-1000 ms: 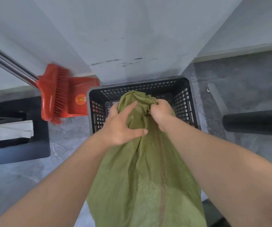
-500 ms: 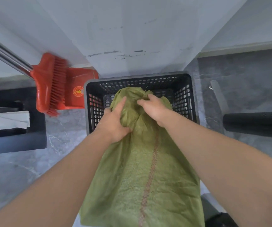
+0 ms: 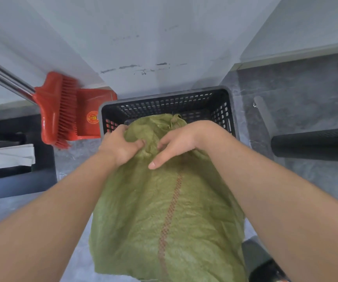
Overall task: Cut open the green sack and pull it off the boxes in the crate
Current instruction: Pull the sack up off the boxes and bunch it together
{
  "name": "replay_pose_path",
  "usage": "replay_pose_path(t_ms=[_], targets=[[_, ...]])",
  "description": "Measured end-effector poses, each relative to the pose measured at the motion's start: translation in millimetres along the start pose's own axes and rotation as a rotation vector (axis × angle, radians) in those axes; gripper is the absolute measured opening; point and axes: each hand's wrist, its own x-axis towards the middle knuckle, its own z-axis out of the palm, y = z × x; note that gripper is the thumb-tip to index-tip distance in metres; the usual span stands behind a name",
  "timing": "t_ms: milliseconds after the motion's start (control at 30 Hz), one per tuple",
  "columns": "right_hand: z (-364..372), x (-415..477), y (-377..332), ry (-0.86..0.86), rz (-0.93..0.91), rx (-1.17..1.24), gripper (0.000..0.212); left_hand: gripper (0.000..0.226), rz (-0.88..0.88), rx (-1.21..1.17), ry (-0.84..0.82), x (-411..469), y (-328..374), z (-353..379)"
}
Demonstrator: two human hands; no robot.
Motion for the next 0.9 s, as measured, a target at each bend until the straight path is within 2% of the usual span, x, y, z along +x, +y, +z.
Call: replay_pose_path(t_ms=[100,200,333,400,467,533,600,667,733,800,900], targets=[[18.3,3.6,9.9,-0.118,0.057,-0.027,0.106,0.087,0.051,-0.023,-0.124,-14.0,-5.6,5.1],[58.5,20.5,23.2,-0.139,0.112,0.128,0.12,0.077,0.103,0.179,-0.118,-21.5,-20.1,18.3],[102.2,46.0,43.9,-0.018,0.053,0.223,0.126,0.07,0.09,0.26,-0.152,-23.1,-46.4,37.0],[117.6,62.0,54.2,0.066,0.014,0.24,0.128,0.071,0.093,0.163,-0.211,-19.0,-57.5,41.6],[127.3,73.8,60.8,0.17,-0.052,0.214,0.113,0.094,0.102,-0.014,-0.297,-9.2,-71.0,44.2],[132.7,80.2,59.0,0.29,-0.128,0.191,0.086,0.117,0.142,-0.142,-0.341,-1.1,-83.4,46.7],[133.9,83.8,50.2,0.374,-0.124,0.164,0.07,0.121,0.196,-0.155,-0.373,-14.2,-76.5,43.2],[127.7,88.5,41.3,0.399,-0.069,0.137,0.058,0.124,0.271,-0.021,-0.333,-26.6,-67.4,44.2],[116.6,93.1,32.4,0.376,-0.006,0.101,0.046,0.116,0.288,0.184,-0.258,-38.2,-58.8,46.1],[104.0,95.9,25.5,0.351,0.051,0.026,0.042,0.096,0.245,0.321,-0.18,-41.1,-56.4,51.6],[91.7,101.8,21.1,0.358,0.113,-0.053,0.035,0.058,0.115,0.353,-0.16,-33.6,-65.2,59.2]])
